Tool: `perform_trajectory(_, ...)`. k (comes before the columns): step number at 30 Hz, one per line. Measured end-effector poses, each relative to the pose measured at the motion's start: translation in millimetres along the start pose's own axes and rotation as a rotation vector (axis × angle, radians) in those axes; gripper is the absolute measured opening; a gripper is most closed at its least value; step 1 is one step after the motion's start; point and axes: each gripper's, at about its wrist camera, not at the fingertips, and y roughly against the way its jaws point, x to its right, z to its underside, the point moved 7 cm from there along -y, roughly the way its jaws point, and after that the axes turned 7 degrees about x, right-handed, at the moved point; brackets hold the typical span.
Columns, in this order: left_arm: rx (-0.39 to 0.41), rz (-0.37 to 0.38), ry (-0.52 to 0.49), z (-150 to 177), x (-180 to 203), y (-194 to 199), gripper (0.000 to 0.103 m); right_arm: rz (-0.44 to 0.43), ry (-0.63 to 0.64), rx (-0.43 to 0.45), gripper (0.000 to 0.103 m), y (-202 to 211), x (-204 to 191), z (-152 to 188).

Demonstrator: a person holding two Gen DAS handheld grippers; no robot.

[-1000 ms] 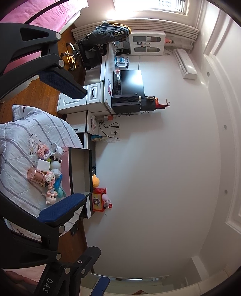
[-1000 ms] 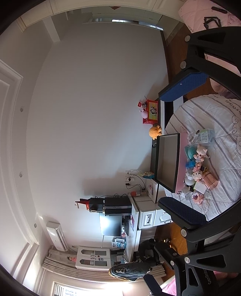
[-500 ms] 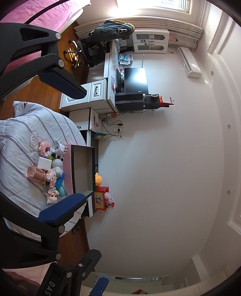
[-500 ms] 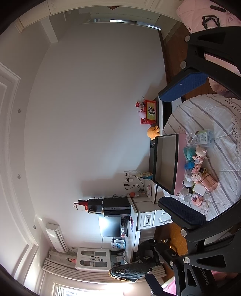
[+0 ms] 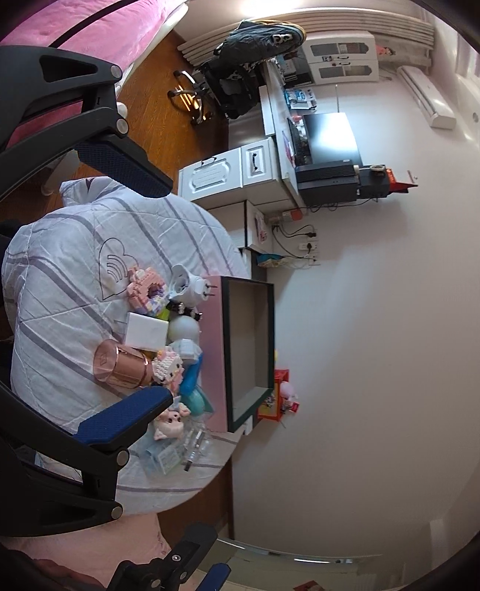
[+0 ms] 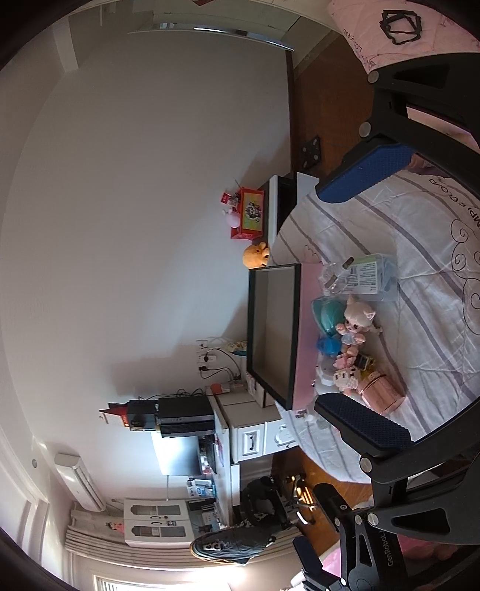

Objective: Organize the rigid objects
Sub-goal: 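Grasp the rose-gold jar with the left tool while the right tool grasps the clear plastic box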

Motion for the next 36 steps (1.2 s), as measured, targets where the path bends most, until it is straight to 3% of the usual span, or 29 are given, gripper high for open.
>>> perform_trajectory(4,-0.084,0.032,-0.027,31,15,-36,0.103,0.005,-0.008,-0.088,0.103,-32,14,34)
perform_trajectory(12,-0.15,0.085,-0.086,61,51,-78,0.102,-0.002,-0.036,-0.199,0.103,-72,37,79)
perform_trajectory(20,-0.215,0.222,-0.032,76,71,-100,0.065,-0.026,-0.065,-0.25,0.103,-96,46,99)
perform_trajectory(31,-0.211,0.161,-0.095,78,84,-114,0.06,-0.076,-0.059,-0.288,0.103,-131,37,107)
perform_trajectory(34,-0.224,0.189,-0.068,79,81,-118,0.049,-0.076,-0.048,-0.321,0.097,-143,37,111)
perform_trajectory(36,-0.228,0.203,-0.071,80,82,-118,0.047,-0.083,-0.058,-0.352,0.096,-151,38,116)
